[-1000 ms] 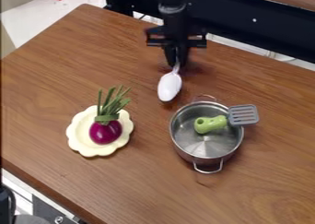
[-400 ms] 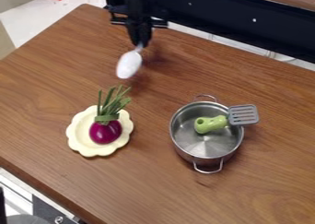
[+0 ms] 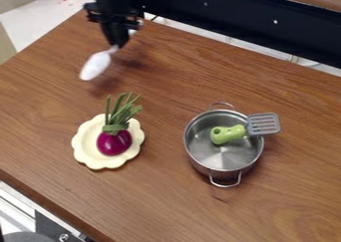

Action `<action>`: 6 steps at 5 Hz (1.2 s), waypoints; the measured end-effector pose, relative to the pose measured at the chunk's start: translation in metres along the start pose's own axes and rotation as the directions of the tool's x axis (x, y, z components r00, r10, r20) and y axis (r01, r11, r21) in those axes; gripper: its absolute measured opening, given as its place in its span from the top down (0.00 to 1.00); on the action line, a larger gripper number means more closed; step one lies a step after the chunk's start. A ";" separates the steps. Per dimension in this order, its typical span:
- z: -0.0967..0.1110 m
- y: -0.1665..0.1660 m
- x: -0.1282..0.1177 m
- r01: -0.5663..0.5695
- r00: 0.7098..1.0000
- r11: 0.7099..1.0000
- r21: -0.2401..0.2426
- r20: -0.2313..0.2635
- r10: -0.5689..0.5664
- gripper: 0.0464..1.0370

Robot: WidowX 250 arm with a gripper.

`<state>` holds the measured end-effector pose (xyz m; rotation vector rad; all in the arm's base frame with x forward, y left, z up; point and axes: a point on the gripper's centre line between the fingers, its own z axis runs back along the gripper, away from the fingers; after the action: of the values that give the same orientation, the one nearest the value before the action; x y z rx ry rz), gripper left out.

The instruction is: Move the white spoon to the left side of the cream plate.

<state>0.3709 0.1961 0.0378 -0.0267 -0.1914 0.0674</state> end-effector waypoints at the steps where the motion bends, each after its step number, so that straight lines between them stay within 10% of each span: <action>1: -0.001 0.022 -0.017 0.104 0.994 0.995 -0.004 -0.017 -0.104 0.93; 2: -0.010 0.030 -0.051 0.191 0.979 0.980 -0.059 -0.065 -0.194 0.93; 6: -0.005 -0.010 -0.120 0.058 0.997 0.998 0.039 -0.061 -0.056 0.93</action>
<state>0.2553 0.1781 0.0106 0.0177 -0.1307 0.0133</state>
